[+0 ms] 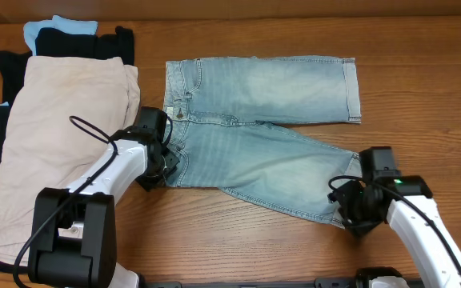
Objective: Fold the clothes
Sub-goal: 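Grasp the waistband with the left gripper and the leg hem with the right, then fold the shorts lengthwise, bringing the leg hem up toward the waistband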
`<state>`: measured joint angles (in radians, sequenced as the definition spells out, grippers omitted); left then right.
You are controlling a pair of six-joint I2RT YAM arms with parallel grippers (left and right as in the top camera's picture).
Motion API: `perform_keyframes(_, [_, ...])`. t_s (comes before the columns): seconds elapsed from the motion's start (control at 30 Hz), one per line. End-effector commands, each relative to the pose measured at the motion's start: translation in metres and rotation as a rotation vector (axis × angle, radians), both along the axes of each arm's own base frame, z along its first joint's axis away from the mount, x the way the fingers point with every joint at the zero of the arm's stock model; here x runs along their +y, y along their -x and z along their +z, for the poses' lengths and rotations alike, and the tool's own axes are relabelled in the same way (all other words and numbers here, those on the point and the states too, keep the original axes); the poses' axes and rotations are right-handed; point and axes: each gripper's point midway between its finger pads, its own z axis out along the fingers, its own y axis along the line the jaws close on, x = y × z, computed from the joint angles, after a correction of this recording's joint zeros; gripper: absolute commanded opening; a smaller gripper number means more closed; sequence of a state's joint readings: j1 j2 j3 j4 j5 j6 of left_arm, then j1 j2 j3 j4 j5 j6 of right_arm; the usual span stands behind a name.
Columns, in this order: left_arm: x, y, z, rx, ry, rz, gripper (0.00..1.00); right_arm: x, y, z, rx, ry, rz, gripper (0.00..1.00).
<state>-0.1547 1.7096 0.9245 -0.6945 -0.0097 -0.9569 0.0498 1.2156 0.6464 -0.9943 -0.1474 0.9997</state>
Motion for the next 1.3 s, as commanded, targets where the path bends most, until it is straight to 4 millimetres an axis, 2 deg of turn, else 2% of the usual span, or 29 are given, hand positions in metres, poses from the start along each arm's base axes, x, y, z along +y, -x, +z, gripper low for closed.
perform_keyframes(0.0, [0.003,0.014,-0.014,0.066,-0.007,0.000,0.04,-0.001,0.002,-0.010,0.043,0.041,-0.041,0.59])
perform_keyframes(0.33, [0.001,0.005,-0.014,0.030,-0.001,0.000,0.04,-0.002,0.018,-0.026,0.155,0.053,-0.033,0.56])
perform_keyframes(0.47, [0.001,0.003,-0.013,0.024,-0.001,0.000,0.04,-0.002,0.024,-0.039,0.154,0.048,-0.033,0.50])
perform_keyframes(0.6, [0.002,0.003,-0.013,0.024,-0.003,-0.021,0.04,0.001,0.029,-0.050,0.148,0.026,-0.033,0.34])
perform_keyframes(0.67, [0.002,0.003,-0.013,0.023,-0.004,-0.041,0.04,0.001,0.029,-0.051,0.141,0.026,-0.028,0.17])
perform_keyframes(0.73, [0.000,0.001,-0.011,0.018,0.003,-0.067,0.04,0.002,0.024,-0.051,0.116,0.023,0.008,0.07])
perform_keyframes(0.77, [-0.001,-0.001,-0.009,0.016,0.007,-0.084,0.04,0.002,0.023,-0.051,0.110,0.023,0.012,0.04])
perform_keyframes(0.87, [-0.006,-0.012,0.004,0.002,0.021,-0.165,0.04,0.002,0.012,-0.048,0.065,0.021,0.058,0.04])
perform_keyframes(0.97, [-0.005,-0.021,0.025,0.008,0.005,-0.217,0.04,-0.001,-0.009,-0.036,-0.003,0.023,0.129,0.04])
perform_keyframes(1.07, [-0.001,-0.031,0.054,0.011,-0.009,-0.246,0.04,-0.011,-0.036,-0.010,-0.073,0.039,0.156,0.04])
perform_keyframes(1.13, [0.005,-0.037,0.075,0.014,-0.028,-0.246,0.04,-0.023,-0.054,0.012,-0.116,0.059,0.160,0.04])
perform_keyframes(1.27, [0.016,-0.044,0.122,0.016,-0.071,-0.267,0.04,-0.056,-0.086,0.072,-0.218,0.107,0.172,0.04])
